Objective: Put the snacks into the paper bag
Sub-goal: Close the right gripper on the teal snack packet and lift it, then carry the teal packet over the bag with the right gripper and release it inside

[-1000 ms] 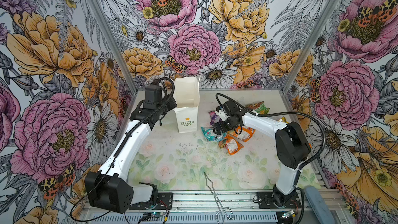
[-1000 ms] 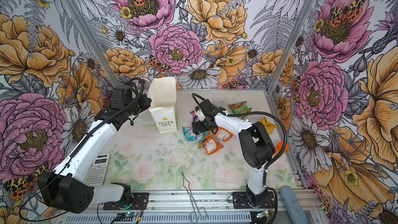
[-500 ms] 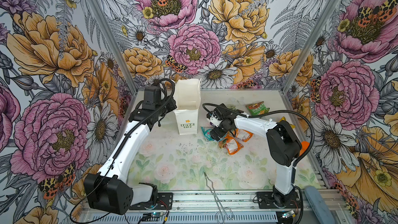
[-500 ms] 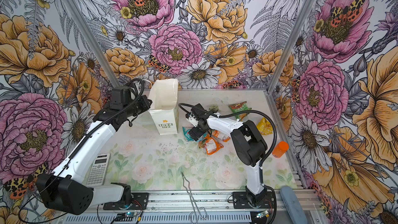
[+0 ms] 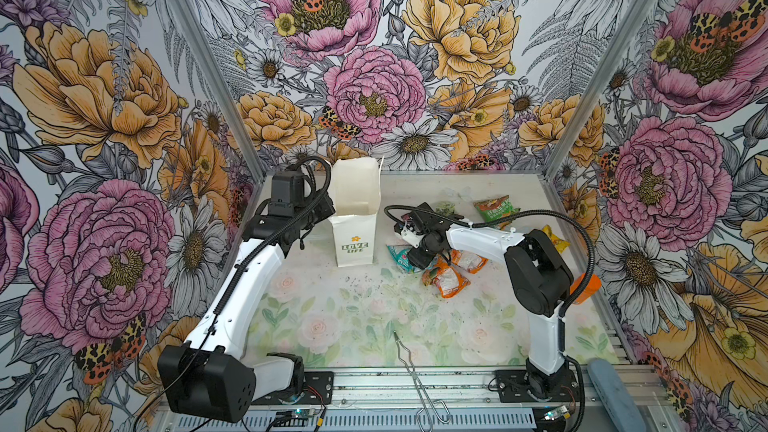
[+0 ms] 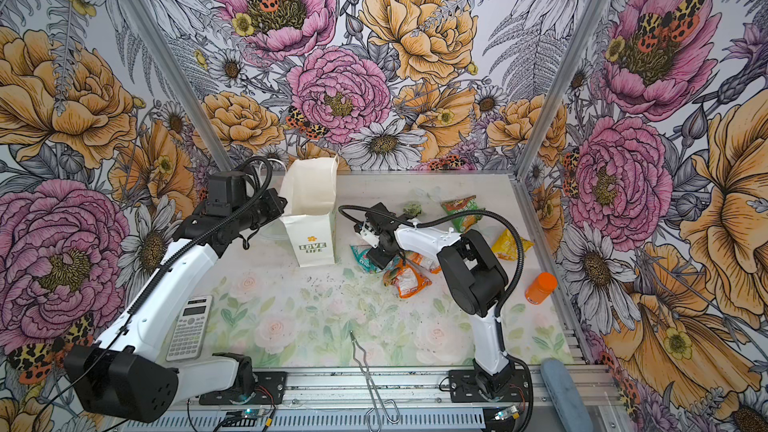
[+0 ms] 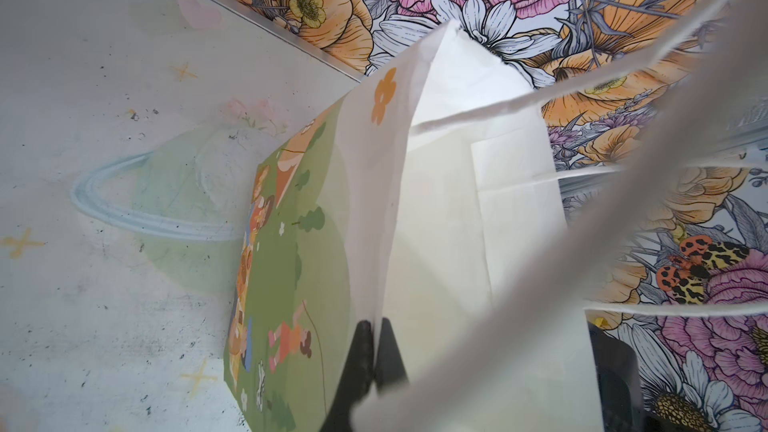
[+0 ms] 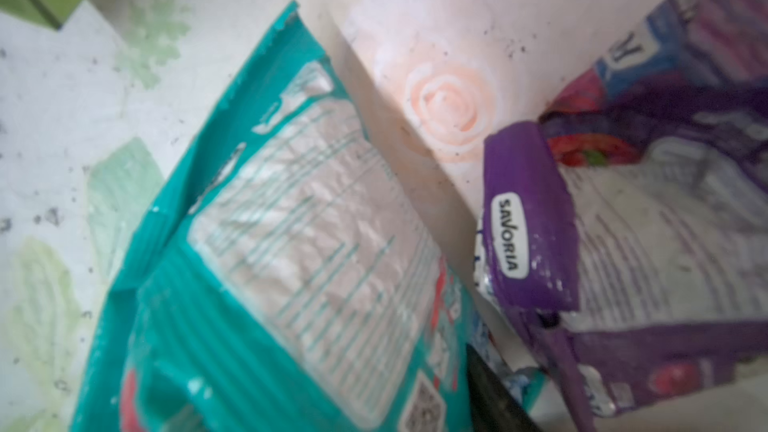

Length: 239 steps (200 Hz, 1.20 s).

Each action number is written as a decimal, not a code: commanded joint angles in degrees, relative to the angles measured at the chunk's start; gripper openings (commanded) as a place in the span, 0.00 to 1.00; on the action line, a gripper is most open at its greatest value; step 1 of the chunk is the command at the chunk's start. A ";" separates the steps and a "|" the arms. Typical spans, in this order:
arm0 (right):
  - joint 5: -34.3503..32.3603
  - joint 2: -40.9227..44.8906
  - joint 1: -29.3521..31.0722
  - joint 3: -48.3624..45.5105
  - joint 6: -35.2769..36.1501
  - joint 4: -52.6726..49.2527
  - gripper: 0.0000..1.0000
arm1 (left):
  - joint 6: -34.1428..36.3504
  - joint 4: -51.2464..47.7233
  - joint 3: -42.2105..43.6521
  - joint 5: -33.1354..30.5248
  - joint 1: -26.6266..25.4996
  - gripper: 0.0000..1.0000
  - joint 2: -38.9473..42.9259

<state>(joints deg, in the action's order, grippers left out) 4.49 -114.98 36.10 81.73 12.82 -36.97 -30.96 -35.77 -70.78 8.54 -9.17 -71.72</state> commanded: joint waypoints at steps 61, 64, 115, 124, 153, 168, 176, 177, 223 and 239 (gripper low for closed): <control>3.05 5.66 0.07 0.99 -0.87 -0.61 0.16 | -0.58 0.83 -0.84 -0.01 -1.14 0.00 0.01; 3.18 5.95 0.03 1.05 -0.94 -0.66 0.15 | -0.59 0.87 -0.93 0.06 -1.24 0.00 -0.06; 7.51 11.29 -2.53 1.33 -2.45 -0.98 0.00 | -1.27 1.65 -1.49 -0.37 -2.43 0.00 -0.78; 8.21 12.72 -3.31 1.36 -2.82 -1.08 0.00 | -1.53 1.84 -1.59 -0.45 -2.63 0.00 -1.00; 12.47 18.29 -6.77 2.18 -4.86 -1.36 0.00 | -2.68 2.44 -2.25 -0.93 -3.69 0.00 -1.81; 15.04 21.02 -8.71 3.30 -6.15 -1.33 0.00 | -3.13 2.87 -2.60 -1.28 -4.24 0.00 -2.18; 16.01 22.25 -9.47 4.24 -6.85 -1.31 0.00 | -3.31 3.22 -2.76 -1.35 -4.61 0.00 -2.43; 16.09 22.34 -9.55 4.36 -6.98 -1.28 0.00 | -3.31 3.28 -2.77 -1.34 -4.66 0.00 -2.44; 18.17 26.27 -10.70 13.25 -10.25 -1.27 0.00 | -5.68 4.48 -3.06 -5.26 -7.62 0.00 -3.09; 19.58 26.25 -10.70 18.04 -12.03 -1.35 0.00 | -6.26 4.39 -2.96 -8.30 -8.94 0.00 -3.07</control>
<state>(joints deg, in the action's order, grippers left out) 20.25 -91.09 25.06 93.25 4.36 -40.12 -35.24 -33.54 -72.20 5.69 -16.40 -74.76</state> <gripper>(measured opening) 0.217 0.050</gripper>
